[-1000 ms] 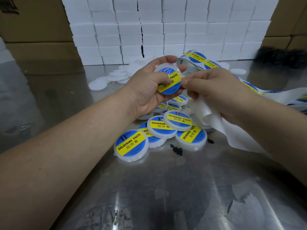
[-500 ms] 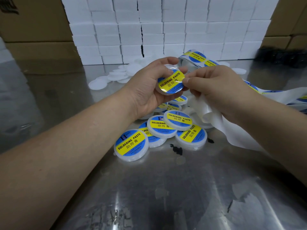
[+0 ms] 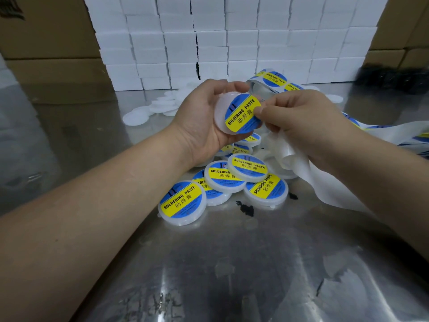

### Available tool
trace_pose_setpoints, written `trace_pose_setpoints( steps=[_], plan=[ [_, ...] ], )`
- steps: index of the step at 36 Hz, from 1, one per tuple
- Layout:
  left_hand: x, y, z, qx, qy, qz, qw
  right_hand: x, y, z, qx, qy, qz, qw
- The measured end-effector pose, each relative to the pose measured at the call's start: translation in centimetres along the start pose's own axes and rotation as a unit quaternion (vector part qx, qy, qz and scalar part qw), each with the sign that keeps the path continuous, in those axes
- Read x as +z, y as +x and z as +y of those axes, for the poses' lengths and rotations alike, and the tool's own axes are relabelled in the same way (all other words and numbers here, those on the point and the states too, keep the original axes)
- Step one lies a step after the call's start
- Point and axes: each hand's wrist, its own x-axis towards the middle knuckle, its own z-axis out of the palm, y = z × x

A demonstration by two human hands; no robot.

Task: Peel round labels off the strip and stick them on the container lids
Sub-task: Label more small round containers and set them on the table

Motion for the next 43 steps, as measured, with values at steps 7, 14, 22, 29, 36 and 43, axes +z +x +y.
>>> trace_pose_setpoints(
  steps=[7,14,22,29,36,43],
  plan=[
    [-0.16,0.09,-0.3,0.027,0.029,-0.019,0.999,0.09,-0.04,0.0,0.003,0.002,-0.004,1.0],
    [-0.02,0.24,-0.6,0.048,0.047,-0.014,0.998,0.06,0.04,0.18,0.007,-0.012,0.002,1.0],
    [-0.16,0.34,-0.9,0.056,0.062,-0.006,0.997,0.11,0.09,0.25,0.011,-0.02,0.011,1.0],
    [-0.15,0.29,-0.84,0.058,0.068,-0.002,0.996,0.05,0.06,0.23,0.018,-0.037,0.009,0.999],
    [-0.08,0.17,-0.78,0.057,0.073,-0.001,0.996,0.06,0.03,0.2,0.021,-0.037,0.011,0.999],
    [0.0,0.0,-0.8,0.058,0.086,-0.004,0.995,-0.02,-0.03,0.1,0.022,-0.043,0.014,0.999]
  ],
)
